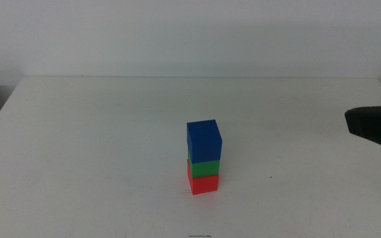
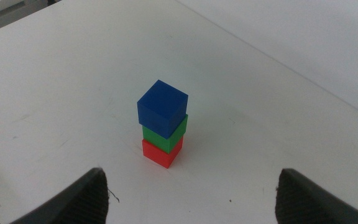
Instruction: Stack red cubes first, then green, then blue cubes in a specific spot.
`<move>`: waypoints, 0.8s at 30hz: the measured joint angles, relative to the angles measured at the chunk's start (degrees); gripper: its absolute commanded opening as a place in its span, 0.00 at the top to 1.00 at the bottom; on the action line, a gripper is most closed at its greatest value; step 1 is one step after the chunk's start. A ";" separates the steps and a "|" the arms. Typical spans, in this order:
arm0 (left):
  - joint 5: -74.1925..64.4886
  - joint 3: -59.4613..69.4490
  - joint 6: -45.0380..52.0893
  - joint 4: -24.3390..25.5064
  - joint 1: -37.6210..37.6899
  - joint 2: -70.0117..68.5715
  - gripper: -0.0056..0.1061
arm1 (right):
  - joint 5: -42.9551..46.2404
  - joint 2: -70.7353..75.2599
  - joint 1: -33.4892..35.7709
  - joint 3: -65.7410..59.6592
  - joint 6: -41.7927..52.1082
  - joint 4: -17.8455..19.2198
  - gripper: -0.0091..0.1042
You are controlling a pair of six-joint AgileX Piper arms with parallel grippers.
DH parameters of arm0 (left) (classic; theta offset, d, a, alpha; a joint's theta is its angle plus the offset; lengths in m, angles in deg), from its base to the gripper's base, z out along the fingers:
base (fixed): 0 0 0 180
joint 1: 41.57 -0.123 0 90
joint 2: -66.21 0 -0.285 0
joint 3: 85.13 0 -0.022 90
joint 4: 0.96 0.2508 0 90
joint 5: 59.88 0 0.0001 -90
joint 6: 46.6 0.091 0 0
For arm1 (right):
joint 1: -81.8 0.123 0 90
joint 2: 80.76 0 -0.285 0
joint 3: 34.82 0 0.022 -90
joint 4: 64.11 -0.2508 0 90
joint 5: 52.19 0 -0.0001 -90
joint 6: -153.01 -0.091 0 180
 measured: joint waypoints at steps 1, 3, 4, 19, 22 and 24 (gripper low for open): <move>0.07 0.05 0.00 0.06 0.00 -0.19 0.15 | 0.00 0.00 0.00 0.00 0.00 0.00 0.09; 1.19 0.77 0.00 1.06 0.00 -1.03 0.15 | 0.25 0.00 0.00 -0.14 0.00 0.51 0.09; 2.20 1.36 0.00 1.90 0.00 -1.79 0.15 | 0.73 0.18 0.00 -0.46 0.00 1.09 0.09; 37.59 34.56 0.05 9.87 -0.05 -25.87 0.15 | 30.08 17.01 -18.56 -30.05 0.00 3.22 0.09; 47.79 45.15 0.05 8.36 -0.05 -32.95 0.15 | 34.42 24.88 -23.84 -39.61 0.00 3.22 0.09; 50.67 49.69 0.05 6.58 -0.05 -35.69 0.15 | 35.99 29.19 -25.71 -44.23 0.00 3.22 0.09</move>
